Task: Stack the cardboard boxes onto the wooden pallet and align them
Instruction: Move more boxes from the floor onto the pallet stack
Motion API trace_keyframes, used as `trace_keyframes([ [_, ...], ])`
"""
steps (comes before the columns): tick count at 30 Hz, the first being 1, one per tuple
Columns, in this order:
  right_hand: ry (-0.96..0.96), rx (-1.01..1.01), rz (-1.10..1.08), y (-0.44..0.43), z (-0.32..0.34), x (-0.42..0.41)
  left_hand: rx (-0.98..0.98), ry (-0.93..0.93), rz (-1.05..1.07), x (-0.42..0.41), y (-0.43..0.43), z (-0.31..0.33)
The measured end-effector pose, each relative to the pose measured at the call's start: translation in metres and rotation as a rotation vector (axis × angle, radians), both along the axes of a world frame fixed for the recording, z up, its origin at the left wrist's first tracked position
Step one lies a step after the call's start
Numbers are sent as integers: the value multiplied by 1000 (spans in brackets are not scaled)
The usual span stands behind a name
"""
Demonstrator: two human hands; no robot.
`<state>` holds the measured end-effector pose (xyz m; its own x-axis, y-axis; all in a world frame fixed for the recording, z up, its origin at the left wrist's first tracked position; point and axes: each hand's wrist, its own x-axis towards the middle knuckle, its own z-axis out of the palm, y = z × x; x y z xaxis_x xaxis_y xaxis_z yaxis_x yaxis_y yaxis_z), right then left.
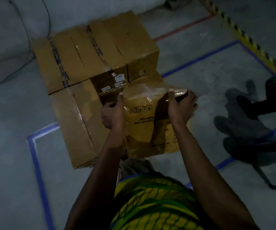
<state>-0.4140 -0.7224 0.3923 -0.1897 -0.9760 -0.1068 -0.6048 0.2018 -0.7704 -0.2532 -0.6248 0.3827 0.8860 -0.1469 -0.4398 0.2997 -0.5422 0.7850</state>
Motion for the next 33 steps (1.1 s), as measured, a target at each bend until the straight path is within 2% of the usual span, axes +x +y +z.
trace_keyframes([
  [4, 41, 190, 4, -25, -28, -6, 65, 57, 9, -9, -13, -23],
  [7, 106, 204, 66, -38, -34, -9, 60, 91, 94, -17, -15, -31],
  [9, 93, 276, 146, -56, -34, -12, 9, 220, 110, -19, -19, -34],
  [12, -45, 373, 179, -87, -34, -15, -112, 429, 106, -23, -31, -32],
  [17, 27, 349, 285, -119, -21, 3, -167, 390, 169, -37, -49, -22],
  [23, -182, 306, 311, -125, -29, -2, -307, 280, 245, -47, -42, -34],
  [26, -389, 410, 194, -111, -58, -19, -296, 277, 260, -55, -31, -45],
  [28, -427, 494, 165, -97, -88, -31, -281, 308, 295, -62, -20, -70],
  [30, -388, 568, 164, -86, -128, -39, -288, 353, 336, -67, -7, -111],
  [33, -215, 642, 245, -76, -195, -35, -303, 447, 447, -72, 9, -184],
])
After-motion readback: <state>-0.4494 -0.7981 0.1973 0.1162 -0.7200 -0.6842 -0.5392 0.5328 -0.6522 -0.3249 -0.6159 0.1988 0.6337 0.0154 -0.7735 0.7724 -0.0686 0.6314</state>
